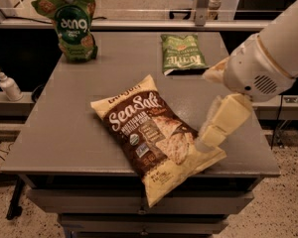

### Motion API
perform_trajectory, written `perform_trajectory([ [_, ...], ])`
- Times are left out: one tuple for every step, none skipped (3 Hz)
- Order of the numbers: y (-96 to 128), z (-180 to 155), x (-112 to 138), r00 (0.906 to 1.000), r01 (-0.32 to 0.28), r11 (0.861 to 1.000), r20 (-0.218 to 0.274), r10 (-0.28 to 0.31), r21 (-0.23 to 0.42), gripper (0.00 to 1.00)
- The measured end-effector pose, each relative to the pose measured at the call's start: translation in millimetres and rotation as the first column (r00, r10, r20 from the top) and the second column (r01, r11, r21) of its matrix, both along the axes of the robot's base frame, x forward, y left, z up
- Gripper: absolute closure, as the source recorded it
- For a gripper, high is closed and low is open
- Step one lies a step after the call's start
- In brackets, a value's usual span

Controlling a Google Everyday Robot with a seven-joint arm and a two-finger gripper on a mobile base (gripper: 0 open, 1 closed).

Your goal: Move brown chip bag near green rice chip bag

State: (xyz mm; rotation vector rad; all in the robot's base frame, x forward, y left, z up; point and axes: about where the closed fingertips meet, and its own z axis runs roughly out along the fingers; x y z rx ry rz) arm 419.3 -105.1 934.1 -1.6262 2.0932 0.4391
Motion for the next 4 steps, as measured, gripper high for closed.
perform_trajectory([
  [41.2,-9.2,-9.1,0.9986,-0.027,0.994,-0.043,0.032,0.111,0.0],
  [62.5,-30.0,-14.5,0.9957,-0.015,0.981,-0.087,0.032,0.195,0.0],
  [71.1,-48.7,-16.1,0.9922,0.006,0.971,-0.122,0.024,0.241,0.0],
  [69.4,-65.7,-17.7,0.9881,0.026,0.966,-0.153,0.014,0.257,0.0],
])
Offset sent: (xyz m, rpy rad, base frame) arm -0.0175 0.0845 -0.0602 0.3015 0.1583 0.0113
